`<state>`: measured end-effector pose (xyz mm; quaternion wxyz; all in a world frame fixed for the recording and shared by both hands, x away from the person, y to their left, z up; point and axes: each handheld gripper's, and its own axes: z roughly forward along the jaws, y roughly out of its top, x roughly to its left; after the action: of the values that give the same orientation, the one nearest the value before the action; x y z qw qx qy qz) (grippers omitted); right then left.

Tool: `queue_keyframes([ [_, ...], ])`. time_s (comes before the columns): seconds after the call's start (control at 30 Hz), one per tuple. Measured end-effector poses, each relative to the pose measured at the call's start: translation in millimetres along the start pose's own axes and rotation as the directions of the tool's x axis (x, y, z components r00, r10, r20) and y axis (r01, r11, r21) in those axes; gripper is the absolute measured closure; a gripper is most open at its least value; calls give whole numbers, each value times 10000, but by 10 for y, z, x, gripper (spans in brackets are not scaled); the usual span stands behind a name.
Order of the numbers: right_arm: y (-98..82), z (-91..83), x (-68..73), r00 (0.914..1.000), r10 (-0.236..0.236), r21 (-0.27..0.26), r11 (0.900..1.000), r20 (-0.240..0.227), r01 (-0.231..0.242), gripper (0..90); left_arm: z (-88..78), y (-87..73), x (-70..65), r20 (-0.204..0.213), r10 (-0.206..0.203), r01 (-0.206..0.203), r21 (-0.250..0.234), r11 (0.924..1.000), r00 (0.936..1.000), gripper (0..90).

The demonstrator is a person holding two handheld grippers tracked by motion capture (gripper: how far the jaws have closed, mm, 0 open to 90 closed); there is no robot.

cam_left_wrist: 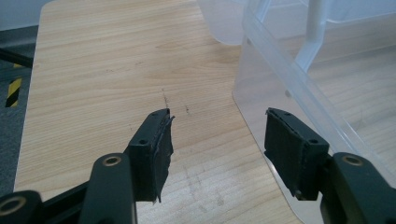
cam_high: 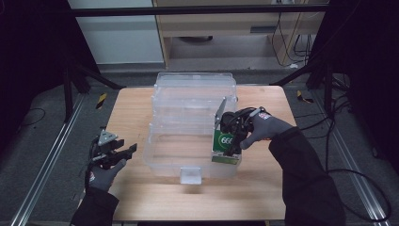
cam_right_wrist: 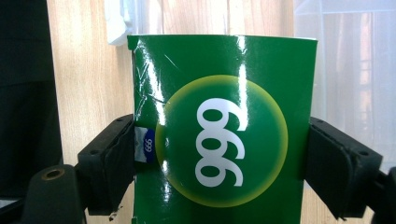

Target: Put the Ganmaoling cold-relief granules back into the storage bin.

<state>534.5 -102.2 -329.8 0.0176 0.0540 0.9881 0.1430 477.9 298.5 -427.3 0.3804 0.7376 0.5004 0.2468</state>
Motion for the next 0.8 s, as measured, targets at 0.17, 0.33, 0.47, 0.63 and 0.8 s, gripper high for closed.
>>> queue_keyframes([
  [0.17,7,0,-9,10000,-33,40,10000,-34,33,181,4,0,-5,-3,3,-3,2,10000,10000,409],
  [0.33,16,-6,-1,9999,-121,130,9998,-4,121,183,7,-2,-10,12,-4,4,16,10000,10000,409],
  [0.47,28,-14,6,9996,-267,217,9994,40,266,184,10,-2,-10,21,24,-24,28,10000,10000,409],
  [0.63,39,-8,15,9988,-480,405,9980,-2,480,184,10,-3,-10,29,21,-21,25,10000,10000,409],
  [0.8,54,38,27,9984,-566,438,9974,-77,569,183,10,-3,-14,42,48,-48,38,10000,10000,409],
])
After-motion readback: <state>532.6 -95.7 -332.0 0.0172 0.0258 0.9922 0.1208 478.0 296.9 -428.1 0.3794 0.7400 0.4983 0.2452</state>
